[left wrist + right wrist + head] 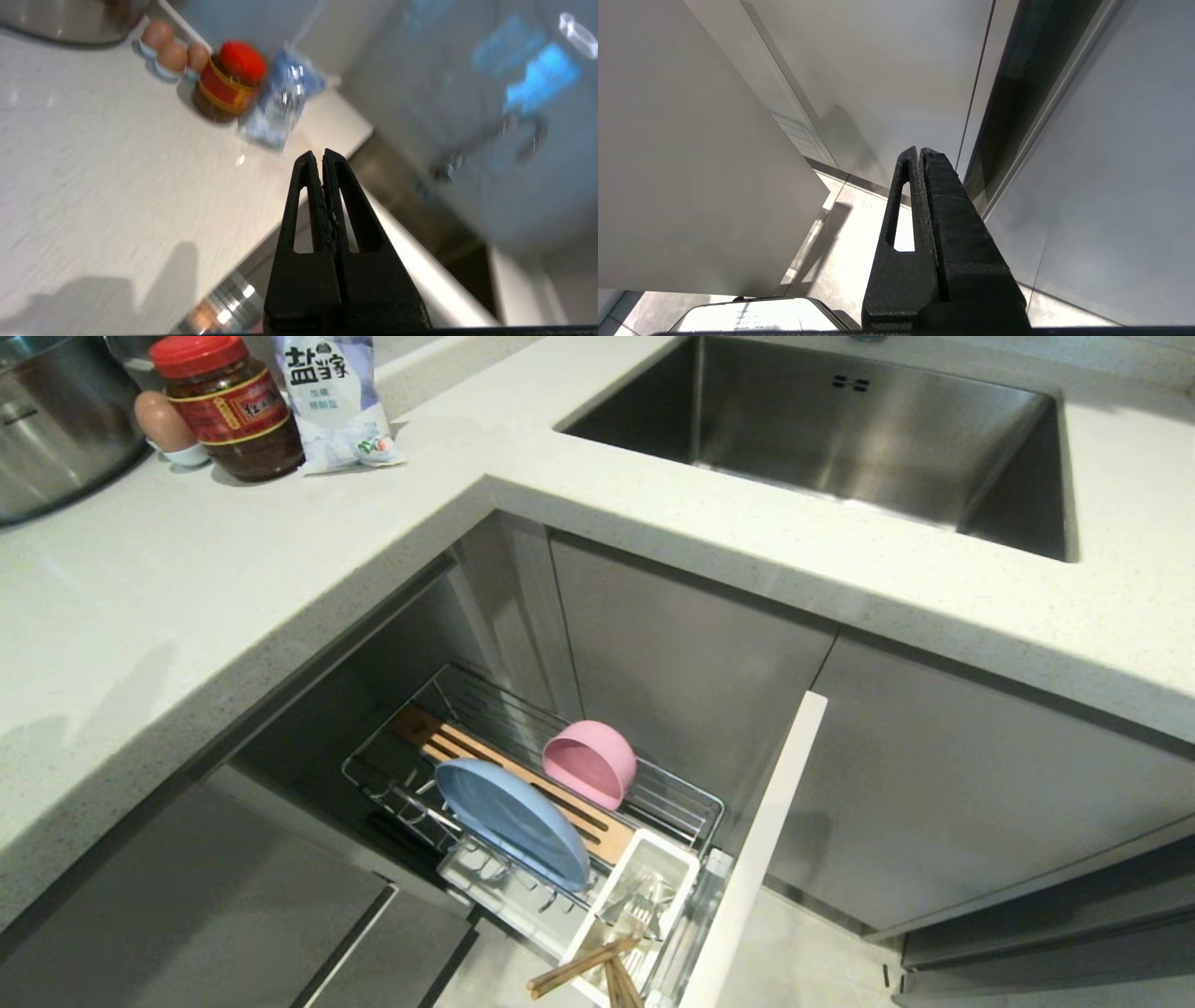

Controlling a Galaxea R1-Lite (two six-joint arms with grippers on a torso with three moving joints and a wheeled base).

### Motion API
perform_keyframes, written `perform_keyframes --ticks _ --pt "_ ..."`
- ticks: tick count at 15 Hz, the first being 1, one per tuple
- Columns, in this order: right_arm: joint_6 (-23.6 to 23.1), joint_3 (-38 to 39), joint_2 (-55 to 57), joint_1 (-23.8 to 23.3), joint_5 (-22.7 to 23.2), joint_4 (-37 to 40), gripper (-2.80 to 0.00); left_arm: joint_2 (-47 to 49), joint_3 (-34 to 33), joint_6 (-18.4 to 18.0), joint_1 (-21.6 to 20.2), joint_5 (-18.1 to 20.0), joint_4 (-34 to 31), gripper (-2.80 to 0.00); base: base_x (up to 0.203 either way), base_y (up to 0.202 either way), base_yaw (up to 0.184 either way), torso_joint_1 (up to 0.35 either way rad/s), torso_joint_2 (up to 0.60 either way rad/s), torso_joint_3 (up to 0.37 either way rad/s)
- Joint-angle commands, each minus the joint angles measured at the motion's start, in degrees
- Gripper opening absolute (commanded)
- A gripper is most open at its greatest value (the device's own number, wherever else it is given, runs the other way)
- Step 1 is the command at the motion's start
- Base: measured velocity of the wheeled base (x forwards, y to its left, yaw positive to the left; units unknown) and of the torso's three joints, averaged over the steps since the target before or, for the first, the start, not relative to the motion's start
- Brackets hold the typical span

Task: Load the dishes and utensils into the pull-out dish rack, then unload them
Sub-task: Take the plate out of the cupboard

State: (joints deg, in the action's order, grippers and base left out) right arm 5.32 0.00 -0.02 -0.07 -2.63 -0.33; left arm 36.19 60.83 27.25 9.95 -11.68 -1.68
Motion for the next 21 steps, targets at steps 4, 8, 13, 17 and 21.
perform_keyframes --ticks 4,8,13,17,21 --pt "0.05 0.00 -0.24 -0.01 -0.05 -0.02 -2.80 -25.02 -19.75 -17.72 -8.15 14.65 -7.31 -2.80 0.000 0.000 0.000 0.000 0.00 0.000" --pt "0.05 0.00 -0.24 0.07 -0.09 -0.02 -2.80 -35.09 -33.27 -26.18 -10.23 18.99 -7.67 -2.80 0.000 0.000 0.000 0.000 0.00 0.000" --pt "0.05 0.00 -0.24 -0.01 0.00 -0.02 -2.80 -36.07 -55.78 -29.89 -10.38 17.52 7.40 -2.80 0.000 0.000 0.000 0.000 0.00 0.000" --pt "0.05 0.00 -0.24 -0.01 -0.04 -0.02 -2.80 -36.11 -60.65 -30.63 -10.34 16.68 4.86 -2.80 0.000 0.000 0.000 0.000 0.00 0.000" --pt "0.05 0.00 -0.17 -0.01 0.00 -0.02 -2.80 -36.11 -60.73 -26.43 -10.39 15.11 5.00 -2.80 0.000 0.000 0.000 0.000 0.00 0.000"
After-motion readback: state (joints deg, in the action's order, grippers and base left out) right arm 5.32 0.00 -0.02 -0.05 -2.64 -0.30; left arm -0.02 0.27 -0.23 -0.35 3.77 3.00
